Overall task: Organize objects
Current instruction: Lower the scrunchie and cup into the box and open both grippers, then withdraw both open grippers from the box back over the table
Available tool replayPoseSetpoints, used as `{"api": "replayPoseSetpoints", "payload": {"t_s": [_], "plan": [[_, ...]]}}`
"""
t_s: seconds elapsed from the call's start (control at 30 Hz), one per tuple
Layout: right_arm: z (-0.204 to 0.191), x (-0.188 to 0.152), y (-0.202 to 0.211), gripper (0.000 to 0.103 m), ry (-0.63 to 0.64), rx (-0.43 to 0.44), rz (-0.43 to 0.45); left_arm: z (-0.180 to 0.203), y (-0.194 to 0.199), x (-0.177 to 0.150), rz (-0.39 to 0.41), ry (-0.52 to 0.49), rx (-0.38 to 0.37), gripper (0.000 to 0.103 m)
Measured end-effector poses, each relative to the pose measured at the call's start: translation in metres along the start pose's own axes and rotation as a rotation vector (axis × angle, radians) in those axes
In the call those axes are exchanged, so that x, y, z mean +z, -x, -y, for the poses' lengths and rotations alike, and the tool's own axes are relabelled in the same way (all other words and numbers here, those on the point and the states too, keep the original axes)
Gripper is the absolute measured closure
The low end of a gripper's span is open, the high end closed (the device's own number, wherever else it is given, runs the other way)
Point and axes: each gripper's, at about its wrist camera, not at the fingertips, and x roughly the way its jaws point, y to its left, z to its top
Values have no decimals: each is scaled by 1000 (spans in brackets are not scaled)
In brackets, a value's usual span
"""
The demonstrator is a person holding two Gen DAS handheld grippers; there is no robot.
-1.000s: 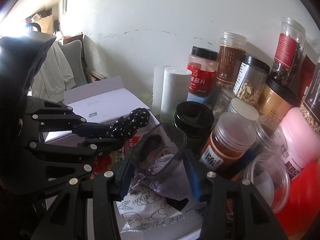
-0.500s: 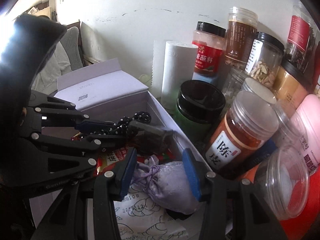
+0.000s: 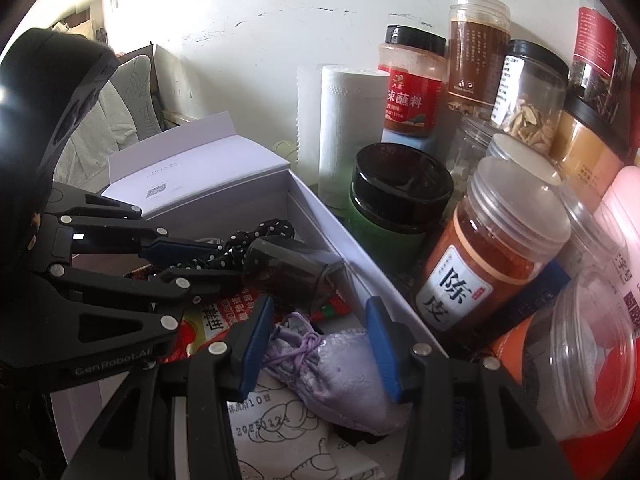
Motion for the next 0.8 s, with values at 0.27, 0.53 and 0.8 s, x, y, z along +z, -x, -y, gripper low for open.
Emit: {"api": "replayPoseSetpoints", "payload": {"t_s": [0.27,0.53,0.8], "plan": [[-2,-2,6,55,-1,2,0,2,4,-2,10,-14,42,78],[1,-1,15,51,-7,-22,5,7,19,-2,18,-10,115,48],[3,1,42,36,-34,-100,40,2,54,0,65,29,150,31]]}}
